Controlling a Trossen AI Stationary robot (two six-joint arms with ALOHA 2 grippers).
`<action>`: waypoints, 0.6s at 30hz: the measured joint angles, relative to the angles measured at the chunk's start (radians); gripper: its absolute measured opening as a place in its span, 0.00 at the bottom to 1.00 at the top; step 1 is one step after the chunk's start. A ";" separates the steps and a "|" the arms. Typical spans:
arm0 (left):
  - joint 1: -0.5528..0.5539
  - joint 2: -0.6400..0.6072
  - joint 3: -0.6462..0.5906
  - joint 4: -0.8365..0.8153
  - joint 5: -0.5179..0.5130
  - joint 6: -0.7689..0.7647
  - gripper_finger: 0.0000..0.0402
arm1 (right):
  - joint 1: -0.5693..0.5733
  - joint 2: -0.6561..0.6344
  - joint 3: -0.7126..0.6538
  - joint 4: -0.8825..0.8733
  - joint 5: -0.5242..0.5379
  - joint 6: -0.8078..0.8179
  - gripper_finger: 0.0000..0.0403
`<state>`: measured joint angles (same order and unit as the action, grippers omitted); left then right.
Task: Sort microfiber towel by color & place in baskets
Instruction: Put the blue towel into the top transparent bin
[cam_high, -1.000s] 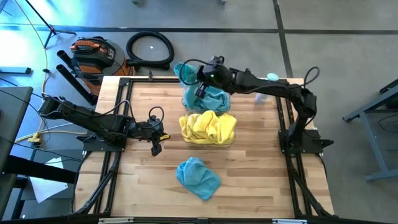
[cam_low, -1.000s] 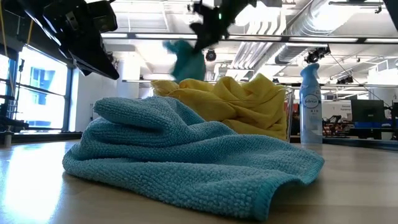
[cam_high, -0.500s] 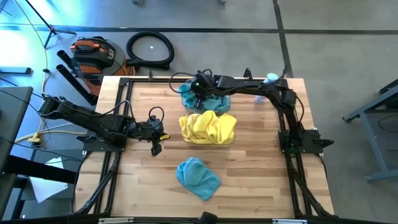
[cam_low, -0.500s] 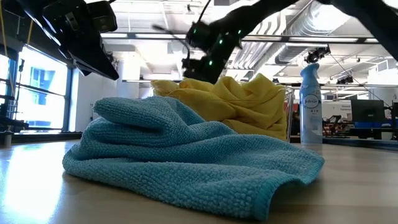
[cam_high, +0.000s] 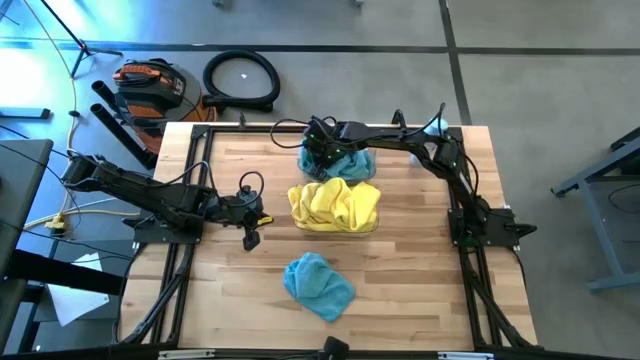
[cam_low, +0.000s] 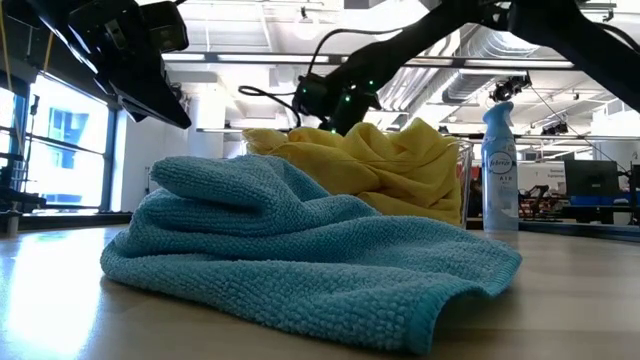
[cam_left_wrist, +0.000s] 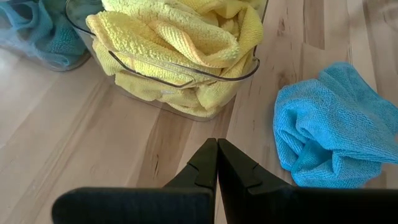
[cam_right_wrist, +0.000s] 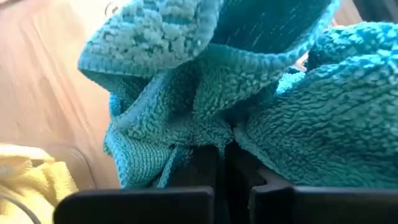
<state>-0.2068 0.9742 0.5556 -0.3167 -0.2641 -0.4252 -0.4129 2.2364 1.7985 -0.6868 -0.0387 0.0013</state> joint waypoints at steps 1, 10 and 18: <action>0.000 0.000 0.000 0.000 0.000 0.000 0.00 | 0.000 0.000 0.000 0.005 -0.004 0.003 0.00; 0.000 0.000 0.000 0.000 0.000 -0.001 0.00 | 0.001 -0.013 0.090 -0.087 -0.004 0.023 0.16; 0.000 0.000 0.000 -0.001 0.000 -0.010 0.00 | 0.003 -0.017 0.328 -0.377 -0.004 0.025 0.37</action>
<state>-0.2068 0.9743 0.5556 -0.3176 -0.2642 -0.4351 -0.4099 2.2196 2.1262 -1.0639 -0.0425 0.0265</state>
